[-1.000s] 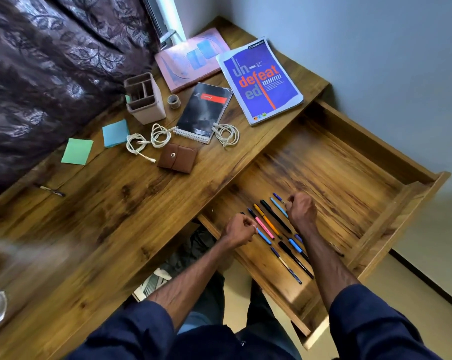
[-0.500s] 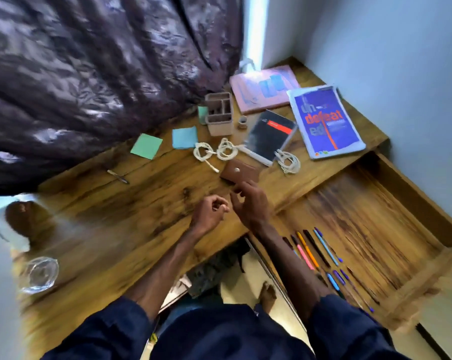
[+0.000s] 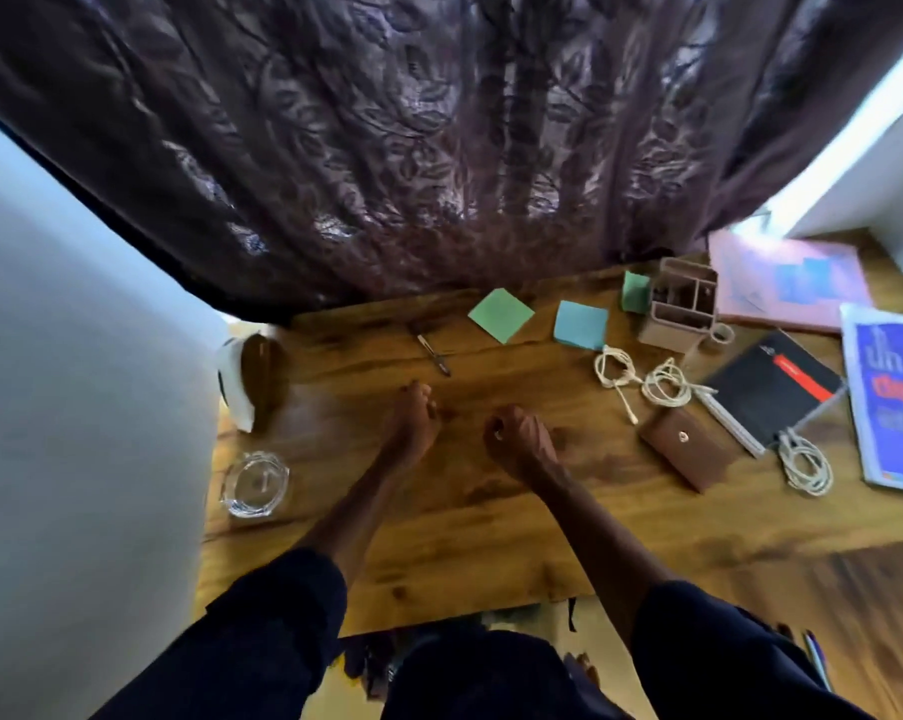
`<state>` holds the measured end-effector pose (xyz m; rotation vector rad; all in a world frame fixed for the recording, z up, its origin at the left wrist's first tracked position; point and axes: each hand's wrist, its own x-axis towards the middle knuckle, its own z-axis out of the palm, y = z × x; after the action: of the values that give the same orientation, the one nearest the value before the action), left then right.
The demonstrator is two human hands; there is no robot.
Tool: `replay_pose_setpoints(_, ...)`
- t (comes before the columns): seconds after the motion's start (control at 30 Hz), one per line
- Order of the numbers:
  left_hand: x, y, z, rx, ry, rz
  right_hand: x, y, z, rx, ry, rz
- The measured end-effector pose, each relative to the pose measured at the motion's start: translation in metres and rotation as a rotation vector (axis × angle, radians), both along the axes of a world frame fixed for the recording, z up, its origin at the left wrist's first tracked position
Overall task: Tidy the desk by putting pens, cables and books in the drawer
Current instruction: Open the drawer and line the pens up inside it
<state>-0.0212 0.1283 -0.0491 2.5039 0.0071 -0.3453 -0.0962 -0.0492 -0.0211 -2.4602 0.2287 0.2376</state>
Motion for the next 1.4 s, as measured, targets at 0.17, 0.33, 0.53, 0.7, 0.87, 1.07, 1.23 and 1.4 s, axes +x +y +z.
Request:
replay_pose_setpoints(0.17,0.07,-0.018,0.002,0.091,0.006,-0.123,0.006,-0.009,-0.013,0.001,0.02,-0.059)
replay_pose_setpoints(0.33,0.095,-0.03,-0.011,0.178,0.005,-0.149,-0.004,-0.042,-0.027,-0.035,0.023,-0.141)
replay_pose_setpoints(0.53,0.056,-0.035,-0.023,0.088,-0.081,-0.078,-0.02,-0.062,-0.034,-0.059,0.002,-0.177)
replay_pose_setpoints(0.7,0.001,-0.064,-0.014,-0.266,0.254,0.095,-0.039,-0.065,-0.032,0.038,-0.04,-0.234)
replay_pose_setpoints(0.87,-0.065,-0.126,0.0,-0.478,0.272,-0.163,-0.066,-0.082,-0.018,0.244,0.018,-0.376)
replay_pose_setpoints(1.07,-0.117,-0.211,0.028,-0.52,0.221,-0.399,-0.13,-0.141,0.021,0.717,-0.087,-0.763)
replay_pose_setpoints(1.23,-0.169,-0.286,0.046,-0.498,0.168,-0.597,-0.199,-0.205,0.038,0.811,-0.136,-0.936)
replay_pose_setpoints(1.4,-0.23,-0.36,0.065,-0.426,0.184,-0.766,-0.273,-0.273,0.045,0.803,-0.175,-1.1)
